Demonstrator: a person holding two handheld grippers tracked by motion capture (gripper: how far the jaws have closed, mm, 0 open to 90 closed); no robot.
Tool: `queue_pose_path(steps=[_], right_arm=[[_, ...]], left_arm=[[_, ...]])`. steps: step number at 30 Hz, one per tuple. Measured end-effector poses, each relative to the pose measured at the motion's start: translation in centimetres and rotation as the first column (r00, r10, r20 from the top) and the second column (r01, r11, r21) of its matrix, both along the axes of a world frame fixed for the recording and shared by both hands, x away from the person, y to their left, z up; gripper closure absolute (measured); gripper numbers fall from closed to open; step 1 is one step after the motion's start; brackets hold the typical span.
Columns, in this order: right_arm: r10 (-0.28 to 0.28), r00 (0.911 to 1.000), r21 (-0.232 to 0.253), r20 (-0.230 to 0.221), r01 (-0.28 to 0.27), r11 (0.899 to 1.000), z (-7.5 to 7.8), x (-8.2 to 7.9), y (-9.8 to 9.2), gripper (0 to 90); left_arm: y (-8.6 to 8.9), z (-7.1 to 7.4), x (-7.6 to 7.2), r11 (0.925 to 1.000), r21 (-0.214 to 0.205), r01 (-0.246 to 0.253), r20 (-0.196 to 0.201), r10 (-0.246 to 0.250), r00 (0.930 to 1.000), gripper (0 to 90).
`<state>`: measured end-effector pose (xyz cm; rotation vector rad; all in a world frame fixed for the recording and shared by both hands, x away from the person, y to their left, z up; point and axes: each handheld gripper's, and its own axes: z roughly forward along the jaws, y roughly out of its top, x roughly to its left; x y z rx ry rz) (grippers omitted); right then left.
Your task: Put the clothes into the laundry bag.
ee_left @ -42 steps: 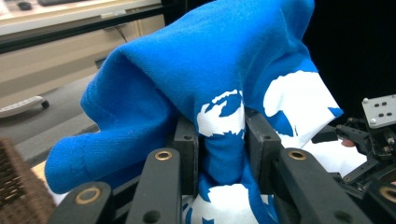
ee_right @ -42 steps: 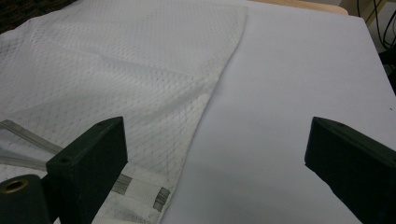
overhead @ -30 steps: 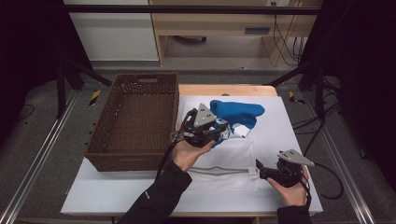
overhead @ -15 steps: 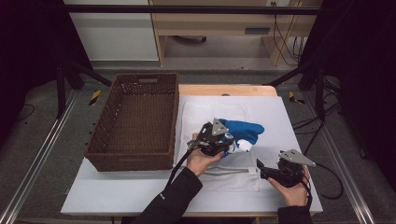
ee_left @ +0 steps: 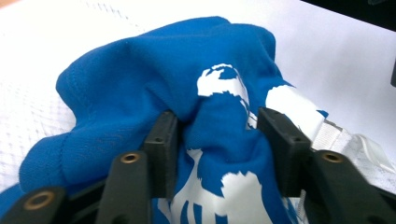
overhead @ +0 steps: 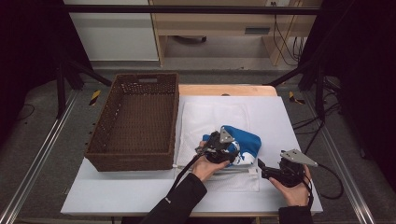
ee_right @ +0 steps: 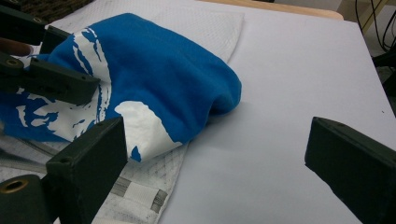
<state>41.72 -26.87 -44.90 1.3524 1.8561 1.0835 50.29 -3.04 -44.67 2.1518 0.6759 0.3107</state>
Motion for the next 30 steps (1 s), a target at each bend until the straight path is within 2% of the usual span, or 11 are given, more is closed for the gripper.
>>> queue_pose_path(steps=[2,6,9,12,16,20,23,28,30], right_arm=[[-0.002,1.0000,0.002,0.001,0.002,1.000,0.1,0.0,0.0,6.2],[-0.003,1.0000,0.004,0.004,0.003,1.000,0.1,0.0,0.0,6.2],[0.001,1.0000,0.004,0.004,-0.001,1.000,0.2,0.0,0.1,6.2],[0.004,1.0000,0.005,0.005,-0.004,1.000,0.3,0.0,0.3,6.2],[0.012,0.9999,0.000,0.012,-0.012,1.000,0.5,0.0,0.7,6.2],[0.025,0.9996,0.001,0.014,-0.025,1.000,0.7,0.1,1.4,6.2],[0.039,0.9991,-0.003,0.015,-0.039,0.999,0.9,0.2,1.9,6.2],[0.052,0.9985,-0.007,0.014,-0.052,0.999,1.0,0.6,2.8,6.1],[0.059,0.9982,-0.011,0.014,-0.059,0.998,1.1,0.9,3.2,6.1]], left_arm=[[0.2,0.4,-0.3,1.0000,-0.005,0.002,-0.020,-0.002,0.9998,48.8],[1.0,1.9,-1.1,0.9989,-0.043,0.017,-0.005,-0.017,0.9998,44.3],[2.1,3.4,-1.9,0.9962,-0.082,0.030,-0.003,-0.030,0.9995,34.0],[3.5,4.6,-2.7,0.9959,-0.087,0.024,0.030,-0.022,0.9993,31.8],[5.4,5.5,-3.7,0.9966,-0.082,0.010,0.065,-0.005,0.9979,31.3],[7.2,5.7,-4.5,0.9965,-0.084,0.000,0.080,0.007,0.9968,31.2],[8.4,5.4,-5.0,0.9961,-0.084,-0.027,0.089,0.035,0.9954,30.7],[9.5,5.1,-5.6,0.9964,-0.062,-0.057,0.106,0.064,0.9923,30.0],[9.9,4.9,-5.8,0.9960,-0.070,-0.056,0.097,0.063,0.9933,29.7]])
